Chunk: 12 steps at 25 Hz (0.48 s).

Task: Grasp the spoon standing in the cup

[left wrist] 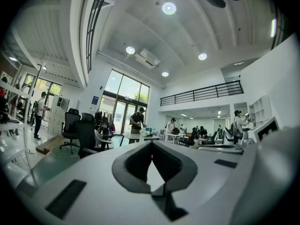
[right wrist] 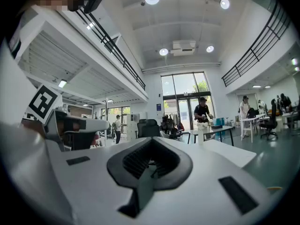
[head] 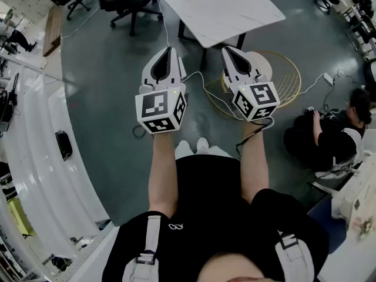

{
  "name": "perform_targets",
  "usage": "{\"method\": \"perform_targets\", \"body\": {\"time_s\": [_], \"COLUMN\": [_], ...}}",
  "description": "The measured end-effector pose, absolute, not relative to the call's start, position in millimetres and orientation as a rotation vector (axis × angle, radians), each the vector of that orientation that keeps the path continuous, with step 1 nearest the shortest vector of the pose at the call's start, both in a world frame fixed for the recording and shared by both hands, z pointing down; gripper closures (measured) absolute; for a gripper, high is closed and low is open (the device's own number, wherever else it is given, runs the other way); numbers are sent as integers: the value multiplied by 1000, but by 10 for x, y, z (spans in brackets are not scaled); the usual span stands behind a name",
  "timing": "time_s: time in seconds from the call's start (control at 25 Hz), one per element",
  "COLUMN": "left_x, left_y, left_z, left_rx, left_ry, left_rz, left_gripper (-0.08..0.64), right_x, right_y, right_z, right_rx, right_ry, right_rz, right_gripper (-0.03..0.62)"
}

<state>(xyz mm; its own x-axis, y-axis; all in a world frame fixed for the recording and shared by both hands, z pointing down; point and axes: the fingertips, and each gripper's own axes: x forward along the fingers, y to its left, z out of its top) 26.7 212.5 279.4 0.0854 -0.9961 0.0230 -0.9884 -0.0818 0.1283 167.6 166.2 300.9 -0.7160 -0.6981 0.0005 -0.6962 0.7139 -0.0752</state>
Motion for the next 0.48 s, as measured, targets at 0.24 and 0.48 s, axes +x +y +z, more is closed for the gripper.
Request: {"method": "perform_targets", "body": {"time_s": [0.24,0.48], "left_x": [205,188], "left_y": [2073,2032], "left_z": [2915,2943], "left_rx": [2209,2169], "left_ry": [-2066,-2108], "left_rz": [-113,-74], "left_gripper": [545,545], "right_x": [1712,1797], "right_y": [1602,1578], "right_z": [3017,2846], "right_rx": [-1178,-1128], "right_ry": [2872,2813], "right_rz": [-103,-51], "right_gripper": [586,586]}}
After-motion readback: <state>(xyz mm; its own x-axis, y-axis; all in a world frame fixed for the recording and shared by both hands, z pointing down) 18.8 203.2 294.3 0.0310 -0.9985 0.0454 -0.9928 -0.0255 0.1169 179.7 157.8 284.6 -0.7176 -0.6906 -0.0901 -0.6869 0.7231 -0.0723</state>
